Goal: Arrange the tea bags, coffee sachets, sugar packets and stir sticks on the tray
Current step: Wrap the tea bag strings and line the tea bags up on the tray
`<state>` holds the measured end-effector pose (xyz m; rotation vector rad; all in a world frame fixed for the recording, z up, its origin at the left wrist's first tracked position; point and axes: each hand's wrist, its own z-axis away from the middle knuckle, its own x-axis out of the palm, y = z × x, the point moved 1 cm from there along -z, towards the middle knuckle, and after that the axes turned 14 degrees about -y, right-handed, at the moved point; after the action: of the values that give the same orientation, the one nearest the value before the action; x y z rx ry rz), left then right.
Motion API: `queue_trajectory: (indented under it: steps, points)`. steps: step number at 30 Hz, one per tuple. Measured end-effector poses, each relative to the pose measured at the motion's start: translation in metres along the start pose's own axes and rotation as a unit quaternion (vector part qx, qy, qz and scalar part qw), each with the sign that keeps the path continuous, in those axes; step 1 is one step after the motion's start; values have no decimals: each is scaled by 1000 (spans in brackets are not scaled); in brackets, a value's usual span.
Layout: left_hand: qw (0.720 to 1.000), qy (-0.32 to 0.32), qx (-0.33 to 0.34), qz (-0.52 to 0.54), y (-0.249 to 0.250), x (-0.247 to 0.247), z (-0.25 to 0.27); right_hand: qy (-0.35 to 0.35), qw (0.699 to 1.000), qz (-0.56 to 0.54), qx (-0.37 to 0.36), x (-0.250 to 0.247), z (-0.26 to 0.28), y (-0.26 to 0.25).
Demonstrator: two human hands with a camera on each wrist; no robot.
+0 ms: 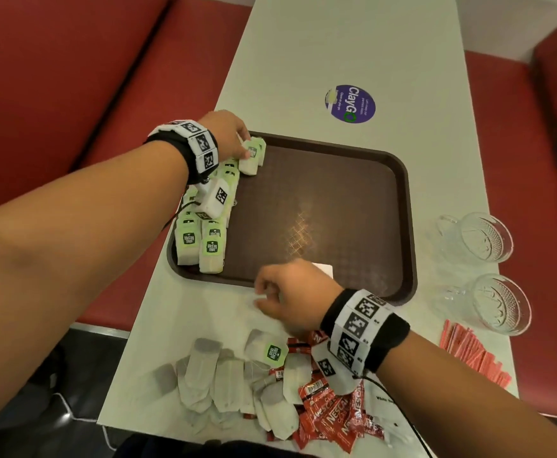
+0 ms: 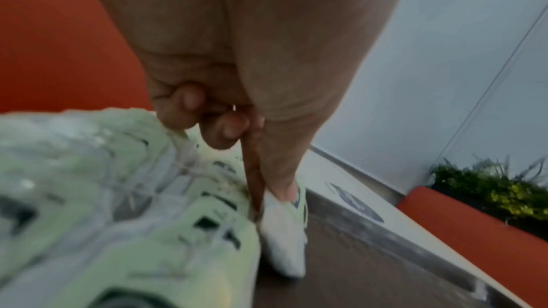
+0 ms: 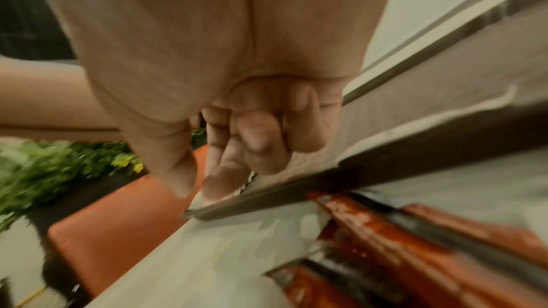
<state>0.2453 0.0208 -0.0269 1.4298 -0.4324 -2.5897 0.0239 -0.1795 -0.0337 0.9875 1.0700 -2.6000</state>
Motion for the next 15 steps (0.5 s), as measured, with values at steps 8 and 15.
queue_trajectory:
  steps: [8,15]
  points:
    - [997,45,-44,-42,6,12,-10,-177,959,201,97,9,7,-17]
    - [993,61,-54,-81,15,16,-13,-193,948,218,125,26,12,-21]
